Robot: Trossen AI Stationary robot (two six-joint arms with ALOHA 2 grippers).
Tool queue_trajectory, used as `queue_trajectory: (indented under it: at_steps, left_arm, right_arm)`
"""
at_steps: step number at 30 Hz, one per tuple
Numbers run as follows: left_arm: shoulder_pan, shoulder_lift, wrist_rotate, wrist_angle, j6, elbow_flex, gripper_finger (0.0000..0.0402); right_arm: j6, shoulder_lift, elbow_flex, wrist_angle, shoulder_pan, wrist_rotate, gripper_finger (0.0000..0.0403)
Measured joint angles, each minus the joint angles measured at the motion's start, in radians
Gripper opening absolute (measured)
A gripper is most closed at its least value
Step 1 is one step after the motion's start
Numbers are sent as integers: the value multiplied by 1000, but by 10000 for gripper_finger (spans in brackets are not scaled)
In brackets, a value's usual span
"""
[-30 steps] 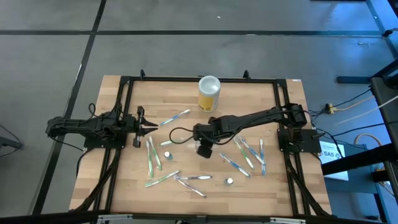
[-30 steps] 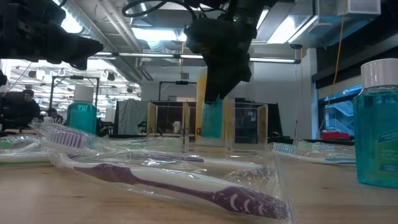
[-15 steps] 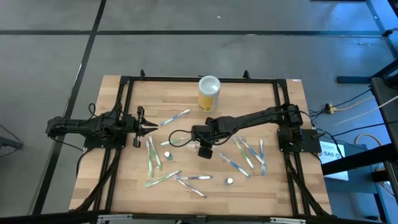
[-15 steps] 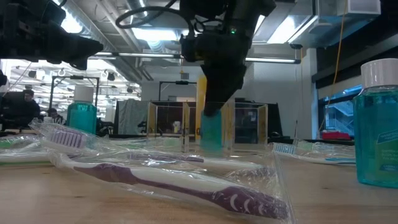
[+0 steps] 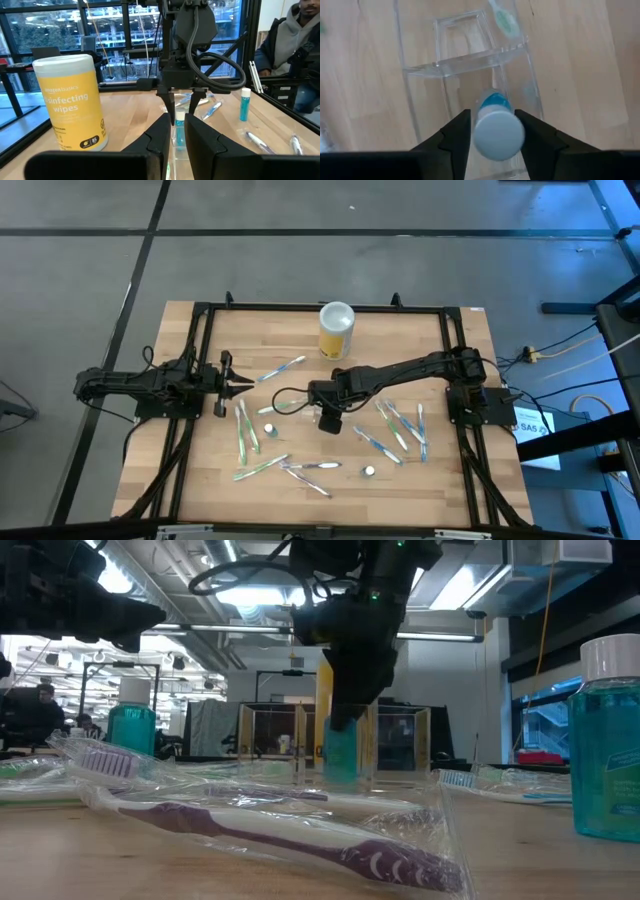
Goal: Pick & Place toothbrushing station
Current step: Put the blue mouthwash into the transparent organizer
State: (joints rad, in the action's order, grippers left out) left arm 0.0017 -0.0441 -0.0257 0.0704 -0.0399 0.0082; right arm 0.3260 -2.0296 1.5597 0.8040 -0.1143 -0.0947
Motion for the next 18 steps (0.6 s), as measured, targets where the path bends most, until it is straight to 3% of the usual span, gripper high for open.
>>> queue_trajectory:
  at_steps: [8, 18]
  left_arm:
    - [0, 0, 0, 0, 0, 0, 54]
    - [0, 0, 0, 0, 0, 0, 52]
  right_arm:
    - [30, 0, 0, -3, 0, 3, 149]
    - [33, 0, 14, 16, 0, 5, 233]
